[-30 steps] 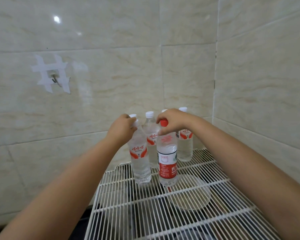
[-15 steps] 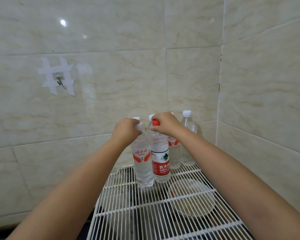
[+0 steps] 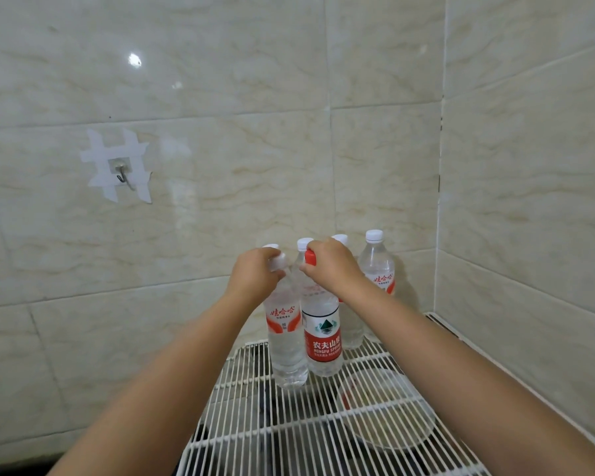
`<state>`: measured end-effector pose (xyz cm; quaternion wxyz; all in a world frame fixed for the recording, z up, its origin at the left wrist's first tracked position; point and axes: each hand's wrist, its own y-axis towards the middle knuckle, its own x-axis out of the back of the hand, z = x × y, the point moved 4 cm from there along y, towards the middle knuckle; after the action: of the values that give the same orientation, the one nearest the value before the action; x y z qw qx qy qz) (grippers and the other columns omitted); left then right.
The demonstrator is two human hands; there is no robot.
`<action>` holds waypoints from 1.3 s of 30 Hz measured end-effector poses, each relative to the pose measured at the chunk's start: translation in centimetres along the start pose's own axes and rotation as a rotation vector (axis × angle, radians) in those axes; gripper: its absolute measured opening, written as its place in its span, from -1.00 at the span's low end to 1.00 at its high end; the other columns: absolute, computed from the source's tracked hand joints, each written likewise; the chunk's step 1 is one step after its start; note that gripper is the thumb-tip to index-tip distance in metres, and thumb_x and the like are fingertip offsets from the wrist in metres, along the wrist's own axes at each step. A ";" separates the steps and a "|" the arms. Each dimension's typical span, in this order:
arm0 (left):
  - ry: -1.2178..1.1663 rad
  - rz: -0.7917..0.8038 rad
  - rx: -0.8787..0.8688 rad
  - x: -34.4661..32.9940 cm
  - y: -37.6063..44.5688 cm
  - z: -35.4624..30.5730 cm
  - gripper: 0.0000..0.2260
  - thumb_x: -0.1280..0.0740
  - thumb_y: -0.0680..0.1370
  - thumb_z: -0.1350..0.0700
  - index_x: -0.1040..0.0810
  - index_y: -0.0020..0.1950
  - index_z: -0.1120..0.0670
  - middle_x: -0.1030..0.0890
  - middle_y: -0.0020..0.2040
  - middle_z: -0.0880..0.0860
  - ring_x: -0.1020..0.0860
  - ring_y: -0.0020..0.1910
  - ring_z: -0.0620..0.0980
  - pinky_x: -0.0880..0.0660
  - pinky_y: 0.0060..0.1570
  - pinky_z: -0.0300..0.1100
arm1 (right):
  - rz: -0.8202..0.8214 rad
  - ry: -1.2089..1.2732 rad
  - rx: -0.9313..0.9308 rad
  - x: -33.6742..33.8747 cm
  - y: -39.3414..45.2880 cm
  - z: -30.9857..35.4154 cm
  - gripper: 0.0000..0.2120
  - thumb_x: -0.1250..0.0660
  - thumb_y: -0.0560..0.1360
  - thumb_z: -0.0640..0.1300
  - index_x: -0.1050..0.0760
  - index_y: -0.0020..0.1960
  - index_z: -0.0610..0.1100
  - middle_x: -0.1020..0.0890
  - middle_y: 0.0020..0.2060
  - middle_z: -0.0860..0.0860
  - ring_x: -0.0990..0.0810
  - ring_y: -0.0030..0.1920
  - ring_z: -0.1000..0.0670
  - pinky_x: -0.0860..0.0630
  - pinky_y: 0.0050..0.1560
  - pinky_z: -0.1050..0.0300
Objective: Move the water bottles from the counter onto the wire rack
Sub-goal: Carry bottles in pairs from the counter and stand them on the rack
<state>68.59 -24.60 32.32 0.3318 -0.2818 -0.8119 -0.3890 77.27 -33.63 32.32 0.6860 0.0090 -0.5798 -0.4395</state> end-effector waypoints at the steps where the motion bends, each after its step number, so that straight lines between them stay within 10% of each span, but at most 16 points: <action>1: -0.015 -0.014 -0.005 -0.1 -0.2 0.2 -0.61 -0.34 0.51 0.20 -0.43 0.34 0.16 -0.54 0.27 0.16 -0.51 0.22 0.12 -0.43 0.21 -0.09 | 0.015 -0.001 0.005 -0.1 -0.1 -0.1 -0.75 -0.25 0.51 -0.12 -0.47 0.09 -0.27 -0.51 0.07 -0.19 -0.50 0.07 -0.15 -0.31 -0.10 0.16; 11: -0.039 -0.019 -0.051 -0.6 -1.8 0.6 -0.51 -0.36 0.50 0.12 -0.32 0.41 0.10 -0.49 0.32 0.10 -0.50 0.24 0.09 -0.44 0.18 -0.10 | 0.092 0.001 0.048 0.0 -2.1 -0.2 -0.52 -0.23 0.49 -0.22 -0.22 0.39 -0.14 -0.39 0.24 -0.17 -0.36 0.26 -0.13 -0.35 0.22 0.09; 15: -0.052 0.115 -0.007 -1.2 -2.7 0.9 -0.26 -0.44 0.41 0.16 -0.12 0.48 0.02 -0.45 0.33 0.14 -0.47 0.25 0.16 -0.49 0.16 0.00 | 0.111 0.037 0.010 -0.2 -3.3 -0.3 -0.40 -0.32 0.48 -0.18 -0.12 0.43 -0.06 -0.40 0.25 -0.17 -0.44 0.21 -0.16 -0.43 0.10 0.06; 39: -0.060 0.072 -0.071 -2.2 -2.2 1.8 -0.24 -0.39 0.48 0.16 0.03 0.52 0.06 -0.44 0.36 0.17 -0.48 0.26 0.15 -0.47 0.13 -0.05 | 0.089 0.106 -0.001 -1.5 -4.1 -0.9 -0.20 -0.32 0.46 -0.27 0.10 0.49 0.03 -0.33 0.35 -0.13 -0.47 0.22 -0.10 -0.48 0.11 0.09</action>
<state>67.80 -24.81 28.80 0.3109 -0.3341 -0.7965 -0.3965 75.65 -35.63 28.72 0.7345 0.0060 -0.5423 -0.4080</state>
